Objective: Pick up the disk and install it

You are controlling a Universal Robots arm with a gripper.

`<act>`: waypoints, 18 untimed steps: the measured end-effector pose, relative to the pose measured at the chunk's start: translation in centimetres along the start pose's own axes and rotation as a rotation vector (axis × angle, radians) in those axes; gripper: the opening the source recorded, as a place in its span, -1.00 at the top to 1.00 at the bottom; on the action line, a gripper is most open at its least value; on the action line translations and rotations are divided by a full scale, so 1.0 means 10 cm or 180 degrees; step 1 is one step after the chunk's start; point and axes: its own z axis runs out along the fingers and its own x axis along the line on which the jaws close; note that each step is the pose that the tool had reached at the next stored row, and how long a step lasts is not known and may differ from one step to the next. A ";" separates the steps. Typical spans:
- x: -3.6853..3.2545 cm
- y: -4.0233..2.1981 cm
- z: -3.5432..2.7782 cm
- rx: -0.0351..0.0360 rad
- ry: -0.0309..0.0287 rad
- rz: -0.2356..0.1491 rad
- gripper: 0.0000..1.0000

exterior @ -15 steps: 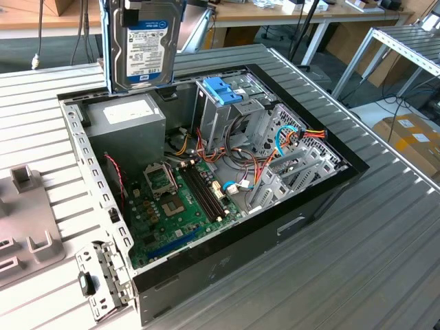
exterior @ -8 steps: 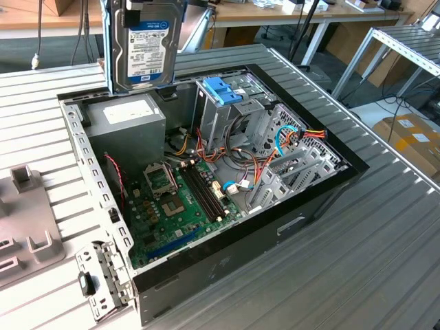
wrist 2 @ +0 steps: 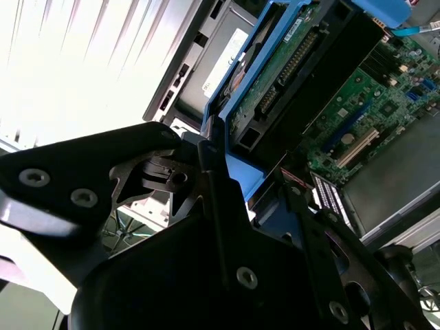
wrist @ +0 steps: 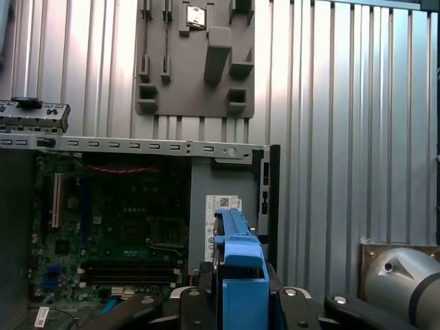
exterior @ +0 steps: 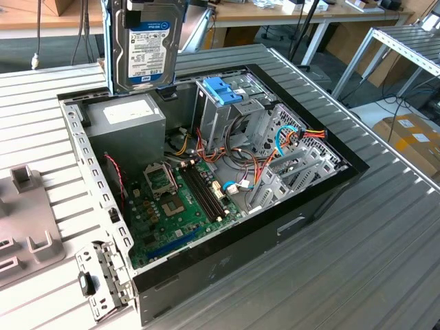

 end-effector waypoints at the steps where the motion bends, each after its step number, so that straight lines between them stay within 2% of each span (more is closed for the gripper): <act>1: 0.004 0.000 0.000 0.0000 0.0000 0.0000 0.25; 18: 0.051 -0.008 -0.004 0.0000 0.0000 0.0000 0.25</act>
